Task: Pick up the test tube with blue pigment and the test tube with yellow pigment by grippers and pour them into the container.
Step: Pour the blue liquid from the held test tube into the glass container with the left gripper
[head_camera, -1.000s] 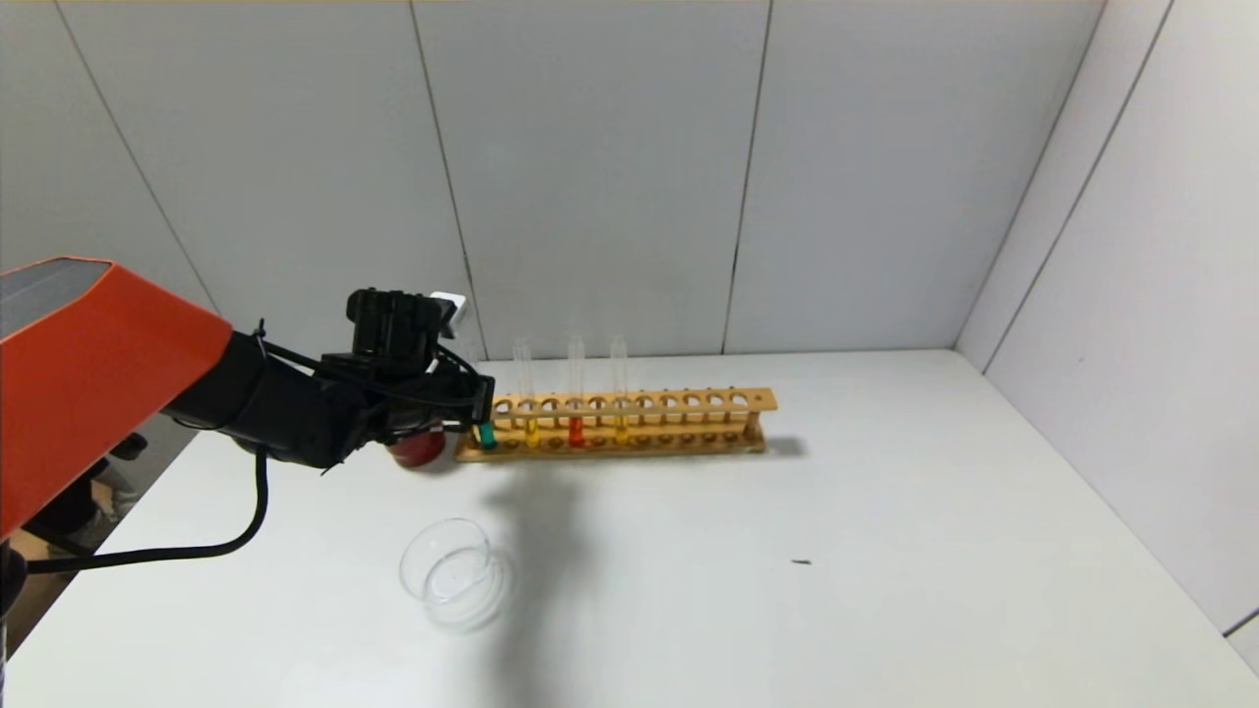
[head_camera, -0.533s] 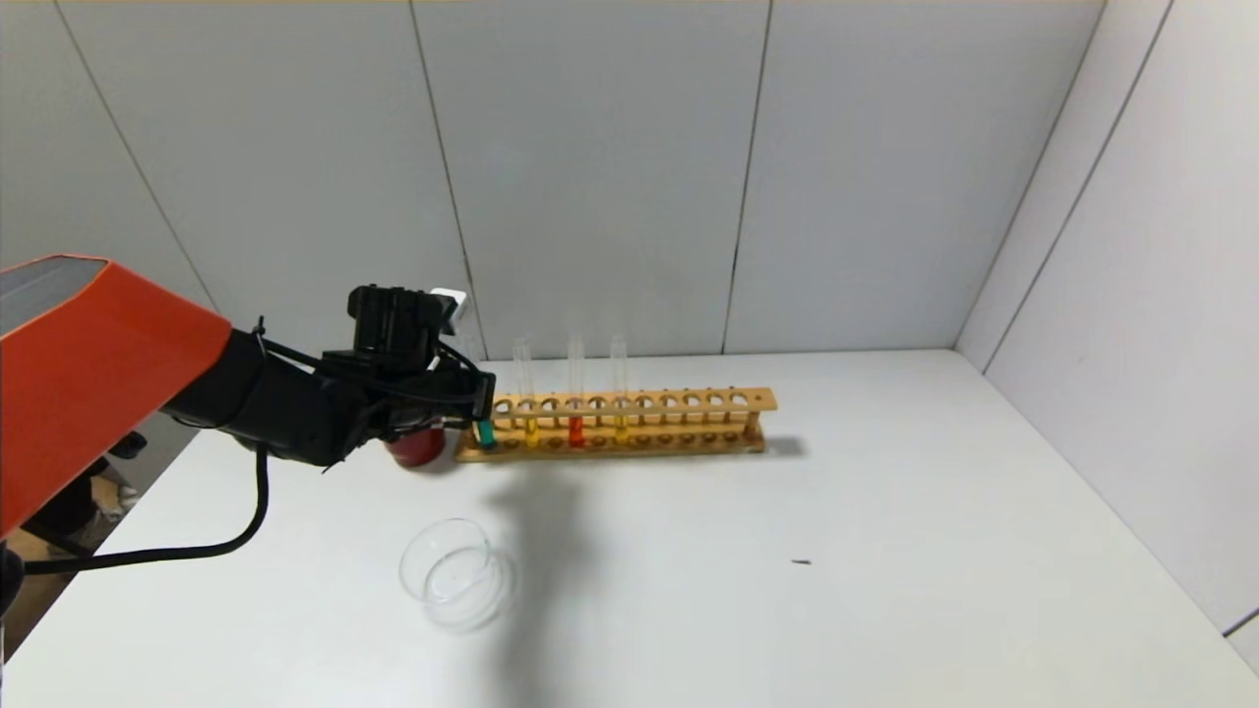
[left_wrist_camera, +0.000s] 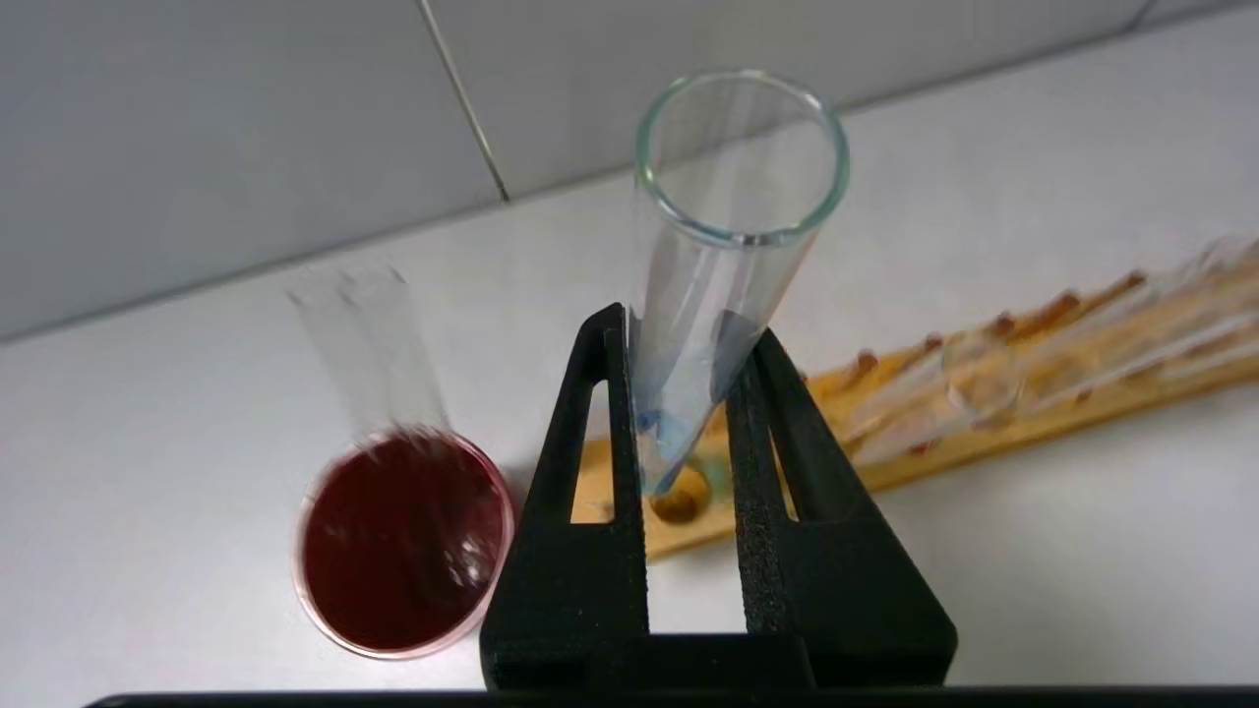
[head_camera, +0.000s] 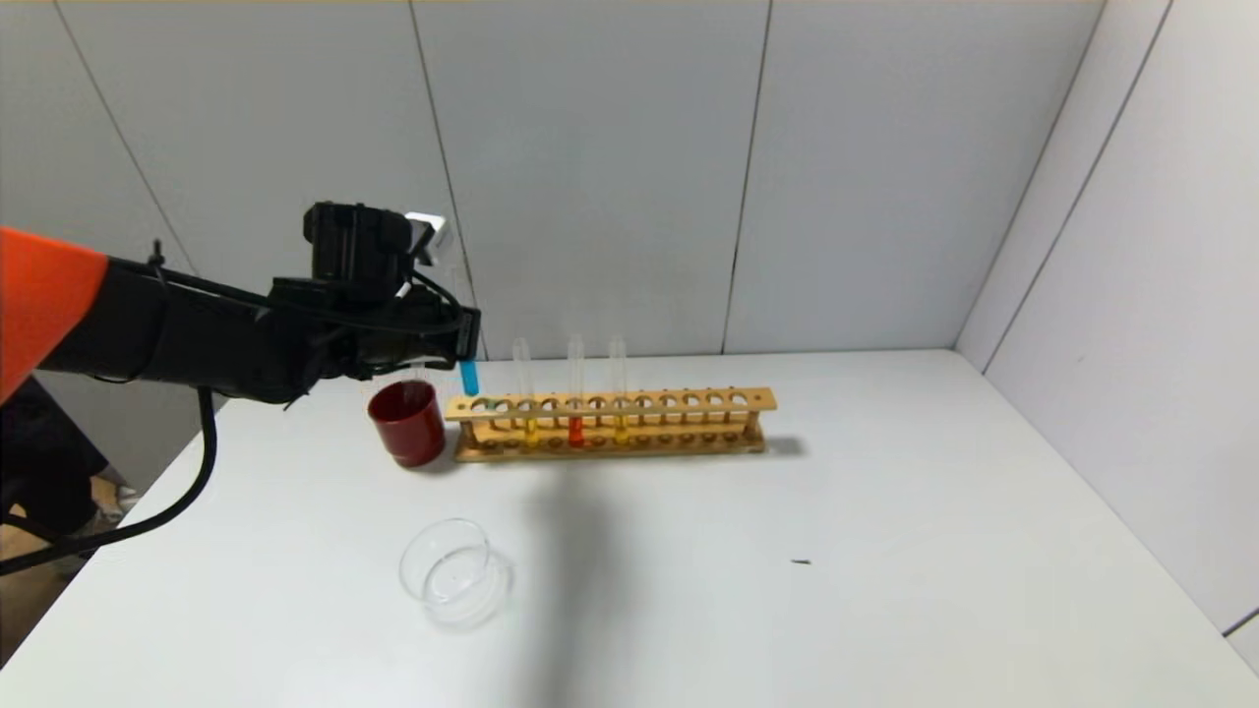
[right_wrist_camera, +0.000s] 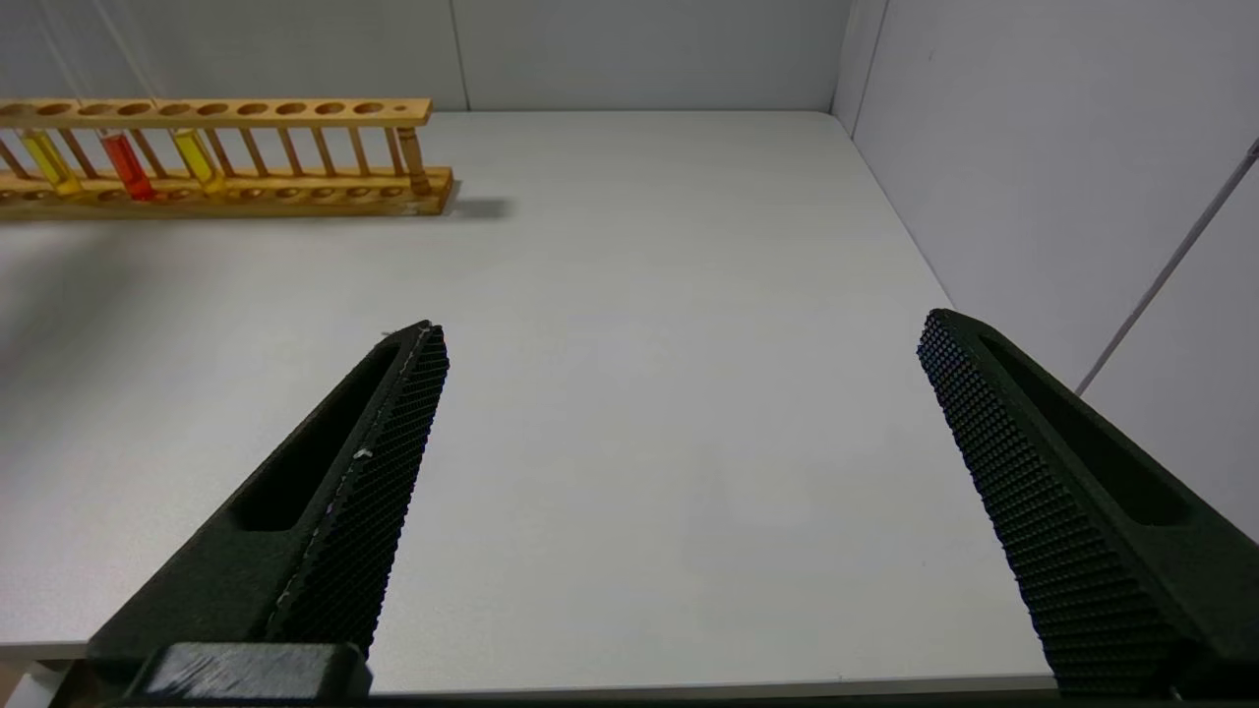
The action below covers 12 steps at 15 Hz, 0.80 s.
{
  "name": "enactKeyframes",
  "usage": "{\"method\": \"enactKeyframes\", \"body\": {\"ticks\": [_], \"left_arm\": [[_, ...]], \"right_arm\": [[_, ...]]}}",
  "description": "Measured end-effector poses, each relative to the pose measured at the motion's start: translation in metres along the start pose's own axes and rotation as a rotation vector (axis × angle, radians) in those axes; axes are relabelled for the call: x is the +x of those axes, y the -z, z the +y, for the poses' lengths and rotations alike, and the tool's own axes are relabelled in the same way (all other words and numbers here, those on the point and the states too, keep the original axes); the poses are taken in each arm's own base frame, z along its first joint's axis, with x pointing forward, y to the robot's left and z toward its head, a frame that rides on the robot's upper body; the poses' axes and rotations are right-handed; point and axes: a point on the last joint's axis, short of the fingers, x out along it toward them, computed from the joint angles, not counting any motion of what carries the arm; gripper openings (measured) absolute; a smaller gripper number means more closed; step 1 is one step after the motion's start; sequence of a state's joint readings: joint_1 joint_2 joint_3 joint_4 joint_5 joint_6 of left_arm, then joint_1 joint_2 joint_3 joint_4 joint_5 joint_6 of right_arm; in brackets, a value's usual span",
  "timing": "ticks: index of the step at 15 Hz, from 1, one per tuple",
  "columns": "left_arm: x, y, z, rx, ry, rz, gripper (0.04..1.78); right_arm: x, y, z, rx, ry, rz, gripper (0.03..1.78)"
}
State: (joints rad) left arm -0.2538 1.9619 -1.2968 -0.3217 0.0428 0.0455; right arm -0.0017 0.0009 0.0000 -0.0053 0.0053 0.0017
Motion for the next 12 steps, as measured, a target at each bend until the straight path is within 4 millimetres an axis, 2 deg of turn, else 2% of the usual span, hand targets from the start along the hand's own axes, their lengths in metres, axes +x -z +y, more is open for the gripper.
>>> {"method": "enactKeyframes", "body": {"ticks": [4, 7, 9, 12], "left_arm": [[-0.029, -0.029, 0.005, 0.004, -0.004, -0.057, 0.30], [-0.062, -0.034, 0.008, 0.025, -0.002, -0.034, 0.30], [-0.087, -0.019, 0.011, 0.088, 0.010, 0.020, 0.30], [-0.125, 0.017, 0.016, 0.198, 0.058, 0.103, 0.30]], "right_arm": [[0.000, 0.000, 0.000, 0.000, 0.000, 0.000, 1.75], [0.000, 0.000, 0.000, 0.000, 0.000, 0.000, 1.75], [0.000, 0.000, 0.000, 0.000, 0.000, 0.000, 1.75], [0.000, 0.000, 0.000, 0.000, 0.000, -0.001, 1.75]]}}
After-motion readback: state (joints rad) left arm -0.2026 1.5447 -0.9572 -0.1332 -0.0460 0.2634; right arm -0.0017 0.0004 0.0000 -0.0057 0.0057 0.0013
